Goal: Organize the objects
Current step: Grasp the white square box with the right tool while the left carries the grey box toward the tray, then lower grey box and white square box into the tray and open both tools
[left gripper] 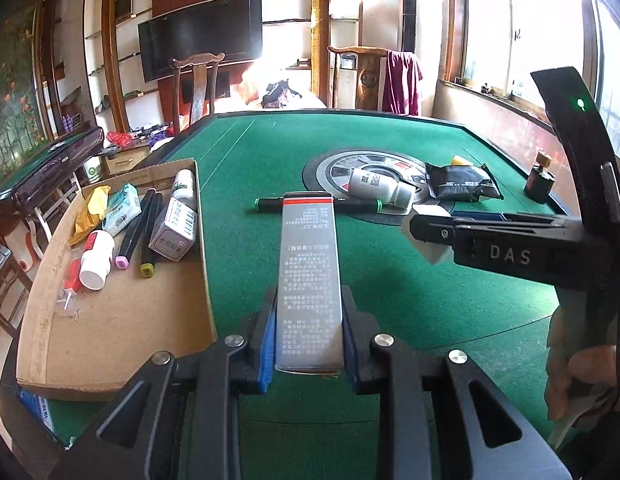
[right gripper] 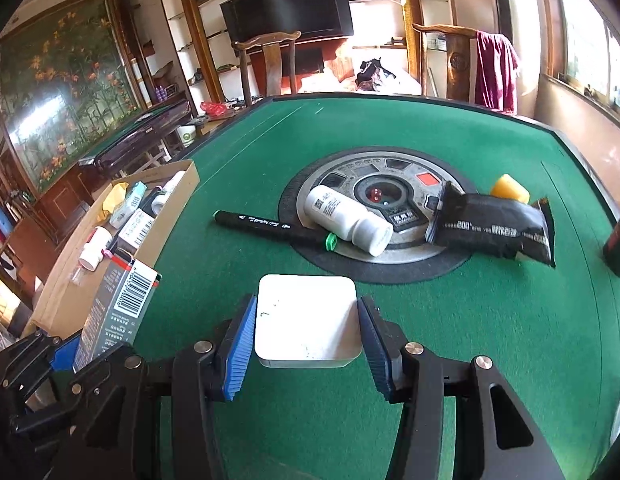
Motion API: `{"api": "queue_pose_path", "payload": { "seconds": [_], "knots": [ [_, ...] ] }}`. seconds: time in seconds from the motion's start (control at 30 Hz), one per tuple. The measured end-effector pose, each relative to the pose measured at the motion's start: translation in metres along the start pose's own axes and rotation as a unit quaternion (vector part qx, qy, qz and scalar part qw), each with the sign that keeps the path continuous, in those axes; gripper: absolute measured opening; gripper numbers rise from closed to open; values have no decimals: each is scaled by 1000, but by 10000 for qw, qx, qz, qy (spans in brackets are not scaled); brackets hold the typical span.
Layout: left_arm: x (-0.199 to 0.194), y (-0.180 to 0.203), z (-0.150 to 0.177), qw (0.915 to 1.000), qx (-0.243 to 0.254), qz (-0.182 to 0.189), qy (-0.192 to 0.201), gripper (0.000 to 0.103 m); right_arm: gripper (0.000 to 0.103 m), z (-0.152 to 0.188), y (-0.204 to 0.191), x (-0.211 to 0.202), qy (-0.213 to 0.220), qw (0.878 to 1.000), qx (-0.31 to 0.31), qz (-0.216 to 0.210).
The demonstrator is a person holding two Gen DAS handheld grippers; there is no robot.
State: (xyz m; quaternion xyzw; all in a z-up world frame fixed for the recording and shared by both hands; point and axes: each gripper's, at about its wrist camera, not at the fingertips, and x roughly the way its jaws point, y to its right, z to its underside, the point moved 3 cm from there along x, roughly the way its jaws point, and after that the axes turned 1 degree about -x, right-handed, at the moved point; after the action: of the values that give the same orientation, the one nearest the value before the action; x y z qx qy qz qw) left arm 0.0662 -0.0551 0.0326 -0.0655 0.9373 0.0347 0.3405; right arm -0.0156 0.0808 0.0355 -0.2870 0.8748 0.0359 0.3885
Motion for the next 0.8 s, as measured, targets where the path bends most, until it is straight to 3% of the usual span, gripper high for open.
{"api": "queue_pose_path", "payload": {
  "seconds": [0.3,0.8],
  "knots": [
    [-24,-37,-4,9986,-459,142,203,26,54,6,-36,-7,-25,9997,-121,-209],
    [-47,-134,-6,9897,-1322,-300,466,26,55,3,-120,-11,-64,9940,-839,-696]
  ]
}}
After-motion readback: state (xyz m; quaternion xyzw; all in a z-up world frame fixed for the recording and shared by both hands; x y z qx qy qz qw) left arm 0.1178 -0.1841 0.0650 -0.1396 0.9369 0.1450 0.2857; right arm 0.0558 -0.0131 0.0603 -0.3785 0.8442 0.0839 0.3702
